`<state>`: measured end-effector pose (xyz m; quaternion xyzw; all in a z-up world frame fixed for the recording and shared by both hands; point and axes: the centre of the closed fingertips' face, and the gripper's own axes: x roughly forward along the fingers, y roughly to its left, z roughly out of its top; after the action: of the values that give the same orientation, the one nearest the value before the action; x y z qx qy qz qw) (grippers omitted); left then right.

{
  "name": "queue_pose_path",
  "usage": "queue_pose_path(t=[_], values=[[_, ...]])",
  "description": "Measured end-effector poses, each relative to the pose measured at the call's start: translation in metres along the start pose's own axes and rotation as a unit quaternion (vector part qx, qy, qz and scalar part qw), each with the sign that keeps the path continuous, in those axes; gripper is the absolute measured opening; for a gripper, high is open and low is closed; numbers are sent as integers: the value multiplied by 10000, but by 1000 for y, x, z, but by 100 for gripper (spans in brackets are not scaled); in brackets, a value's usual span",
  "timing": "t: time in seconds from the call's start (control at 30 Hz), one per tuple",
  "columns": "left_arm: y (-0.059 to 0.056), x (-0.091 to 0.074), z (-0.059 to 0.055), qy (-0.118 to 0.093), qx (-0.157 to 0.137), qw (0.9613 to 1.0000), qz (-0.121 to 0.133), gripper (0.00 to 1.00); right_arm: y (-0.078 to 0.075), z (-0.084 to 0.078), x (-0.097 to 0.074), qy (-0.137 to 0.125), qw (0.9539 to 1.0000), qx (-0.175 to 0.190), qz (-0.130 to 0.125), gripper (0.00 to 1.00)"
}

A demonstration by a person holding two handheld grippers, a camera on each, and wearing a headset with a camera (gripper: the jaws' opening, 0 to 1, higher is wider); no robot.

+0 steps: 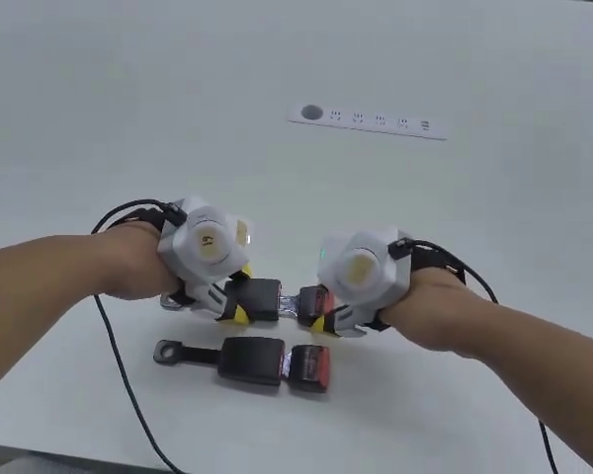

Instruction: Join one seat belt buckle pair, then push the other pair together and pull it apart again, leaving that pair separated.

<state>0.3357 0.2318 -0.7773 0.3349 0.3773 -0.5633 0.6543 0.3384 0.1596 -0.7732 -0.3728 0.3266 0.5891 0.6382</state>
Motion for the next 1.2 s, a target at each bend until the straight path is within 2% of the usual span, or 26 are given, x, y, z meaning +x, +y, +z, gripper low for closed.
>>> queue_pose_path(t=[0.3,0.5,0.6,0.77,0.87,0.97,1.03,1.2], values=[[0,0,0,29,3,10000,-5,34,-4,-32,-15,230,9997,35,-68,32],[-3,-2,3,51,56,10000,1,34,-4,-51,-26,254,9994,186,-118,32],[-1,-1,1,64,56,10000,11,34,-8,-60,-31,294,9993,191,-140,32],[0,0,-1,72,43,10000,10,34,-6,-77,-41,411,9988,211,-151,32],[-4,-3,4,77,39,10000,4,34,-4,-87,-47,507,9984,208,-169,33],[-3,-2,3,76,41,10000,1,34,-7,-98,-52,582,9979,220,-190,33],[-4,-4,4,72,41,10000,-2,34,-6,-101,-54,619,9979,105,-188,33],[-2,-1,2,91,32,10000,2,34,-6,-103,-54,616,9976,257,-188,33]])
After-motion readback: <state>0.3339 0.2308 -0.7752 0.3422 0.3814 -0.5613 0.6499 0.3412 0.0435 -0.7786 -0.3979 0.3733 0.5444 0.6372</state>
